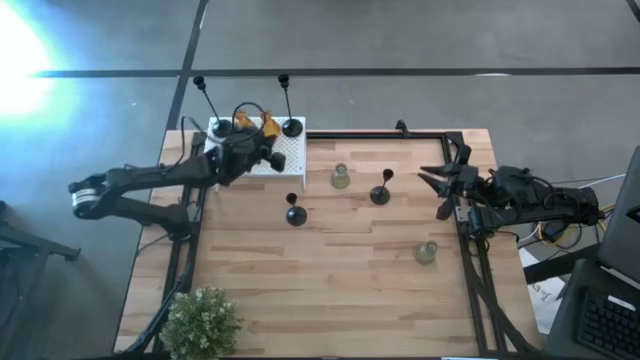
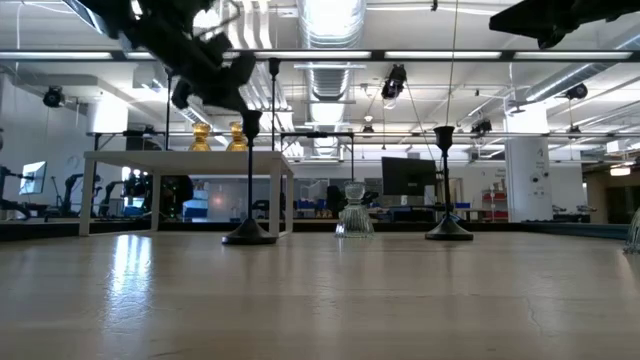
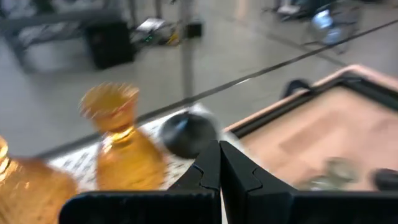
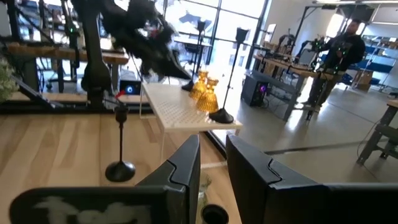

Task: Pick & Place candle stick holders
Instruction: Put the bottom transparent candle holder on the shelf

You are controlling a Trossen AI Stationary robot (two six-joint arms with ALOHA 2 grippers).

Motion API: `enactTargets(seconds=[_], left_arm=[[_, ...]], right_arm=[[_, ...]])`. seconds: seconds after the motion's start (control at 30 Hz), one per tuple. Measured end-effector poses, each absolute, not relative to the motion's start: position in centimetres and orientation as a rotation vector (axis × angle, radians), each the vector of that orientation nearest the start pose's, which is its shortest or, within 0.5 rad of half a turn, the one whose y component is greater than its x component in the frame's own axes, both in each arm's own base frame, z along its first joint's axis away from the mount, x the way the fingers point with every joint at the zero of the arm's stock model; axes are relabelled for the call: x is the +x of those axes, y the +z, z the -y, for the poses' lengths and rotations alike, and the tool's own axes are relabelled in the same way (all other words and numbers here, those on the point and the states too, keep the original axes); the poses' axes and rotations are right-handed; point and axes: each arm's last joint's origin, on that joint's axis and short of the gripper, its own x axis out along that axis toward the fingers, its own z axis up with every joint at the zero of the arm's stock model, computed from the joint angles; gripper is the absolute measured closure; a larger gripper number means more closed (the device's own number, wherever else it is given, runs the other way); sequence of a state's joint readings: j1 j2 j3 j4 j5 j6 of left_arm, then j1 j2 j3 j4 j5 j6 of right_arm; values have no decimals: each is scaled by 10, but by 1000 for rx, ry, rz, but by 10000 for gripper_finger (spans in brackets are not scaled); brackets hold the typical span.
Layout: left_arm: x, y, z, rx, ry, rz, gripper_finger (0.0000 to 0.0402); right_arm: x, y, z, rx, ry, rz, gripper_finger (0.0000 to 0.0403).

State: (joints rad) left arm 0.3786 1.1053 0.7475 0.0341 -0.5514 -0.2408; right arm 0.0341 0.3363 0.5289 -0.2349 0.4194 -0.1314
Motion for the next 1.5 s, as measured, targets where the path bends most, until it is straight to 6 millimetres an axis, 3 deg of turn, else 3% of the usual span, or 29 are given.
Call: enactTargets(seconds=[0.23, 0.4, 0.5, 0.8, 1.0, 1.17, 1.33, 1.5], left_arm=[[201, 315, -46, -57, 716, -119, 400], [191, 328, -8, 54, 531, -86, 401], [185, 328, 14, 121, 473, -76, 401], [170, 302, 70, 232, 259, -123, 401], [170, 290, 87, 245, 96, -142, 396], [175, 281, 93, 232, 1, -173, 388], [179, 276, 95, 230, 2, -195, 393], [180, 270, 95, 235, 17, -202, 397]], right_arm=[[94, 290, 9, -110, -382, -81, 325], [94, 292, 8, -91, -365, -64, 318], [94, 293, 7, -90, -326, -57, 316], [92, 304, 4, -83, -217, -19, 325], [91, 314, 2, -77, -144, 0, 313], [103, 318, 1, -71, -136, -73, 306], [114, 330, -1, -27, -117, -267, 303], [124, 338, -8, 97, -117, -575, 308]])
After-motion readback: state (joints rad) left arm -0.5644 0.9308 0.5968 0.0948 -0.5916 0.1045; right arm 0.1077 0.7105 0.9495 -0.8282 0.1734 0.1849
